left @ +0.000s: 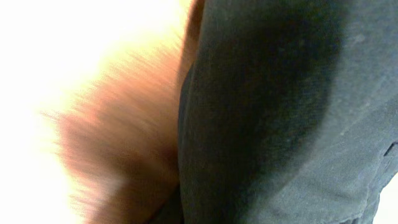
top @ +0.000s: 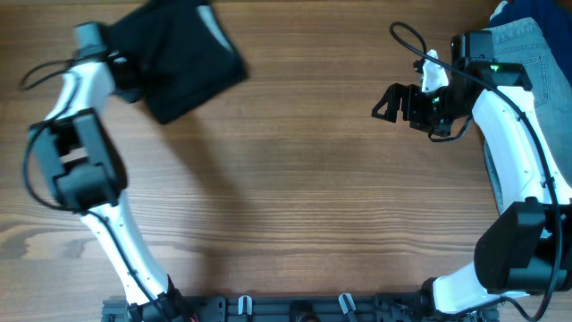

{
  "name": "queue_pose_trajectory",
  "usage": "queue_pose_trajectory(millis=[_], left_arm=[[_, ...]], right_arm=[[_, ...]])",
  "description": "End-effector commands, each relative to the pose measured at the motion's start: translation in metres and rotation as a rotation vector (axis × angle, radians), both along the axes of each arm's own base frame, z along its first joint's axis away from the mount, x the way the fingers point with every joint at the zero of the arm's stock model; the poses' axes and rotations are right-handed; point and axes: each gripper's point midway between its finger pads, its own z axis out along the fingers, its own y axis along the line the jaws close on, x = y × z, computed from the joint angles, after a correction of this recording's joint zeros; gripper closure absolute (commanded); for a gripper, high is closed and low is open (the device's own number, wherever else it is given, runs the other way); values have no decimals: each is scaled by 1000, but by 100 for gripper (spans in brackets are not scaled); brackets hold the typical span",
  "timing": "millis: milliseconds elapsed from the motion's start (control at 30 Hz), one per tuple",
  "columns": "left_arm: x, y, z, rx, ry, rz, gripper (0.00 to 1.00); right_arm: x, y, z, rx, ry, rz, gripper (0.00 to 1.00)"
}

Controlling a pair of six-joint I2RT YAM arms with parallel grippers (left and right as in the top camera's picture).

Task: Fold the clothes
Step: 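Carry the folded black shorts to the top-left table corner with the left gripper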

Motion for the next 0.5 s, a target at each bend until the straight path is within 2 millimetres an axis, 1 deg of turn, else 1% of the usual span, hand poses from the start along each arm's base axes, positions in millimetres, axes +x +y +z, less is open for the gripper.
queue_pose_trajectory(millis=[0, 100, 167, 200, 267, 367, 400, 433, 467], left_arm=[[-48, 99, -25, 27, 130, 293, 96], [-76, 128, -30, -51, 198, 480, 96], [-91, 139, -32, -97, 235, 585, 96], [-97, 142, -33, -120, 255, 632, 96], [-105, 141, -35, -155, 293, 700, 96], [-104, 133, -38, -189, 311, 767, 96], [-102, 126, -40, -209, 319, 806, 96], [-96, 118, -42, -229, 312, 845, 96], [-87, 113, -43, -231, 286, 843, 96]], right_arm=[[2, -3, 0, -8, 0, -19, 0], [4, -3, 1, -8, -7, -19, 0], [5, -3, 1, -8, -13, -19, 1], [6, -3, 1, -8, -15, -20, 0], [8, -3, 2, -7, -22, -22, 0], [11, -4, 2, -8, -37, -22, 1], [12, -4, 3, -8, -41, -22, 0], [13, -4, 3, -8, -45, -22, 0], [13, -4, 3, -8, -45, -22, 0]])
